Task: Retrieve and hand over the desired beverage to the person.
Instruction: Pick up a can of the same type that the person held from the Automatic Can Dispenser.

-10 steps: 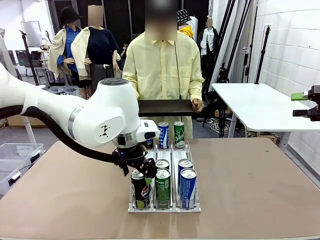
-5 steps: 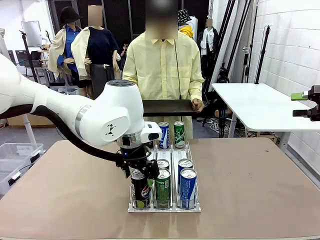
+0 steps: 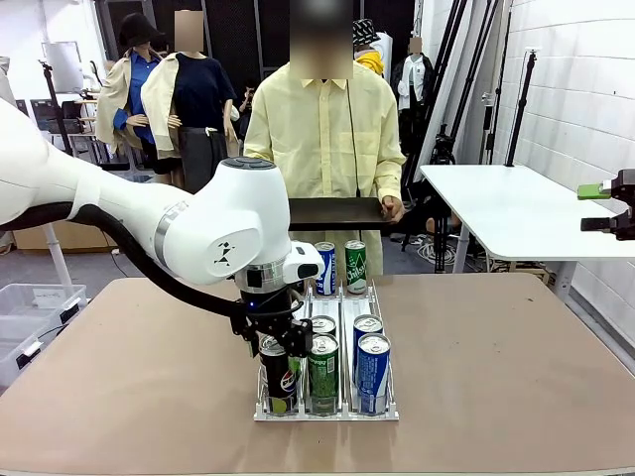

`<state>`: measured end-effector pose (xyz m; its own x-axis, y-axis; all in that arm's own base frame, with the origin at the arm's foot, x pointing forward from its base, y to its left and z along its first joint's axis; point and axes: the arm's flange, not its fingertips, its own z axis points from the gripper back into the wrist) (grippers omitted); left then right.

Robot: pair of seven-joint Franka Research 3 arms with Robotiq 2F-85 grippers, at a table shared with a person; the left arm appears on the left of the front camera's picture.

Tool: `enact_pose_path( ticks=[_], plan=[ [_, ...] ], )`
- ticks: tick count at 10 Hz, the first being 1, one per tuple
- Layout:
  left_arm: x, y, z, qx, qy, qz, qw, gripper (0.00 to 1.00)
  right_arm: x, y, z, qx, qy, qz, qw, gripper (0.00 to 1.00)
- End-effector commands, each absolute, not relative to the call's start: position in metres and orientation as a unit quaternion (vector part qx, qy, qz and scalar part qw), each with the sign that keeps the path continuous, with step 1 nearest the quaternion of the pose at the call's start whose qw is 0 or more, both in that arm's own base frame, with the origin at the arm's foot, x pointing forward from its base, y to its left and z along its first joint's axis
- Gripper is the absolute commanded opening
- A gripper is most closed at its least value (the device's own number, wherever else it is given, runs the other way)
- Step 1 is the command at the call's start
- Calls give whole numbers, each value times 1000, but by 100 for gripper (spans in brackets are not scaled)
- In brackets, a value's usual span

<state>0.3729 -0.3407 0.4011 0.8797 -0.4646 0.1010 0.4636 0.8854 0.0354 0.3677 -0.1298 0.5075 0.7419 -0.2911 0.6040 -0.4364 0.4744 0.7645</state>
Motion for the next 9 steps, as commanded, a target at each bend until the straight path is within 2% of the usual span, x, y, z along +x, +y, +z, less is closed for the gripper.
enact_pose_path(
  ticks=[1, 3, 5, 9],
  plan=[
    [378, -349, 400, 17, -58, -232, 971, 52, 369, -129, 508, 517, -358, 47, 777, 100],
    [379, -348, 399, 14, -63, -232, 971, 28, 369, -129, 508, 517, -358, 47, 777, 100],
    [378, -348, 399, 15, -64, -237, 969, 0, 369, -129, 508, 517, -358, 47, 777, 100],
    [375, -344, 401, 4, -54, -242, 969, 0, 369, -129, 508, 517, -358, 47, 777, 100]
  ],
)
